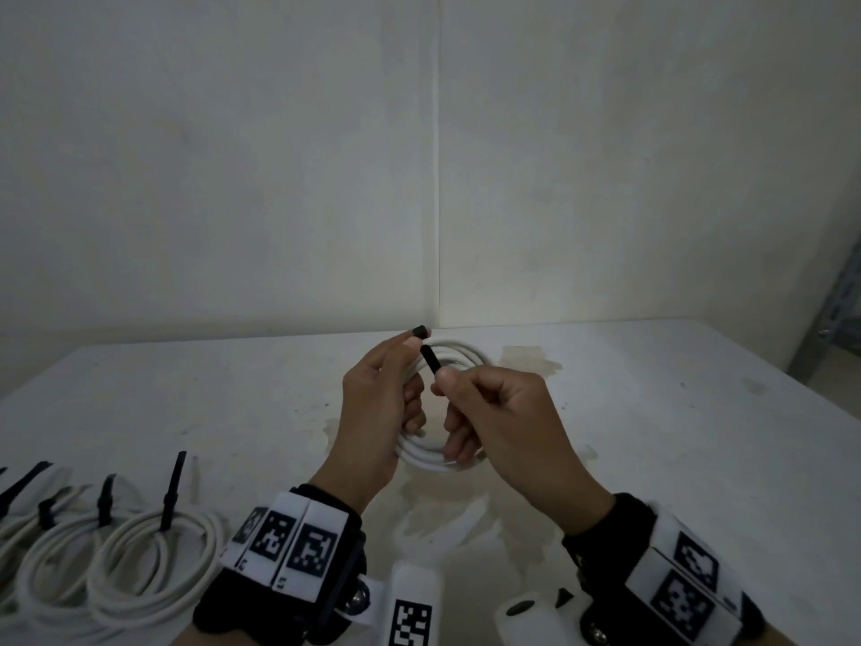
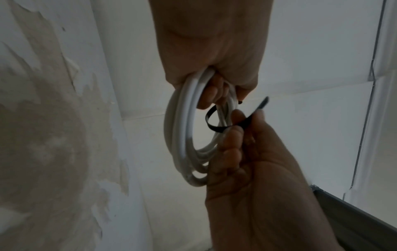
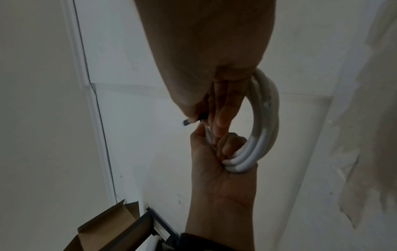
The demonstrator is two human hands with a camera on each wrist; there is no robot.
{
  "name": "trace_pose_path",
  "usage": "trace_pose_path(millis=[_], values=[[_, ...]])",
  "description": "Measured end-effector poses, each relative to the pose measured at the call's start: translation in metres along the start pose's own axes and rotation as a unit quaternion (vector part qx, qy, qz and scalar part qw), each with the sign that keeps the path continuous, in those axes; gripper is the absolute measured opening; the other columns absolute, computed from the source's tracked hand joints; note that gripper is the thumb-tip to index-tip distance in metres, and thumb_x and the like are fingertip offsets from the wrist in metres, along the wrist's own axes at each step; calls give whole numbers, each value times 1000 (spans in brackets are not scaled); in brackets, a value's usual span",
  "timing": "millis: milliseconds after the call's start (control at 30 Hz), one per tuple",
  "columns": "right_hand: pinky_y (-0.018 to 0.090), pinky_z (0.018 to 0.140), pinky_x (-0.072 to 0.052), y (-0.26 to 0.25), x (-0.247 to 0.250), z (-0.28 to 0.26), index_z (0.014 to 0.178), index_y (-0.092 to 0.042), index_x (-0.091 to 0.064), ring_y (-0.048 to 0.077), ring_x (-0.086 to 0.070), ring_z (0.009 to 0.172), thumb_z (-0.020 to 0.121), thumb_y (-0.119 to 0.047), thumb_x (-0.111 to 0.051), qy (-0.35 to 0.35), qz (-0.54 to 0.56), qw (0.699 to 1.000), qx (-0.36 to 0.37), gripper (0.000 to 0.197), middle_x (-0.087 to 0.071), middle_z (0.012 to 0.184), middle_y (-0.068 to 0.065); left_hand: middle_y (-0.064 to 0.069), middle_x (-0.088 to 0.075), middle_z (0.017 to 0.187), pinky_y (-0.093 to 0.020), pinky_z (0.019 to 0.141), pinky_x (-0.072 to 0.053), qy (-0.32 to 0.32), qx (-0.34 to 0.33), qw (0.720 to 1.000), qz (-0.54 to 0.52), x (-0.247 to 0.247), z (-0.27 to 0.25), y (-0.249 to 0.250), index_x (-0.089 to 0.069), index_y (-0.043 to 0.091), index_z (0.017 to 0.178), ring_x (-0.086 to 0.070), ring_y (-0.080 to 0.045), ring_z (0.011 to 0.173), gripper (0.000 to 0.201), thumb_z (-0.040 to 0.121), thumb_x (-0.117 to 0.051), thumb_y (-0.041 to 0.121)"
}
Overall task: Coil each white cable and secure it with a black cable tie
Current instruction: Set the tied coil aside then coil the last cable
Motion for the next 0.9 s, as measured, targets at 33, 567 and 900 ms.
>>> trace_pose_path(millis=[33,567,900], values=[[22,40,-45,2,2,1,74,-3,-66,16,-54,38,86,-25,-59,12,-12,1000,-8,26,-55,49,3,6,-33,45,-18,37,-29,-3,-5,1000,5,-1,-1,0,-69,21,91,-28,-7,36,22,94,-47,22],[17,33,-34,6,7,8,66,-8,-64,11,-39,29,88,-25,-59,53,-60,995,-51,29,-46,35,-3,8,-34,42,-17,38,-30,11,-20,999,31,2,-2,-2,-68,21,84,-29,-7,37,22,93,-49,27],[10,35,-30,-6,-1,8,67,-1,-64,5,-37,29,88,-18,-58,53,-73,996,6,28,-43,32,-6,9,-41,43,-19,40,-33,23,-64,995,76,6,-5,5,-69,20,80,-34,-6,38,20,91,-53,23]])
Point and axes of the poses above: each hand's wrist, its own z-axis towards the middle knuckle, its own x-axis out of the back of the hand, y = z × x, the point moved 7 cm from there along z, towards the middle knuckle
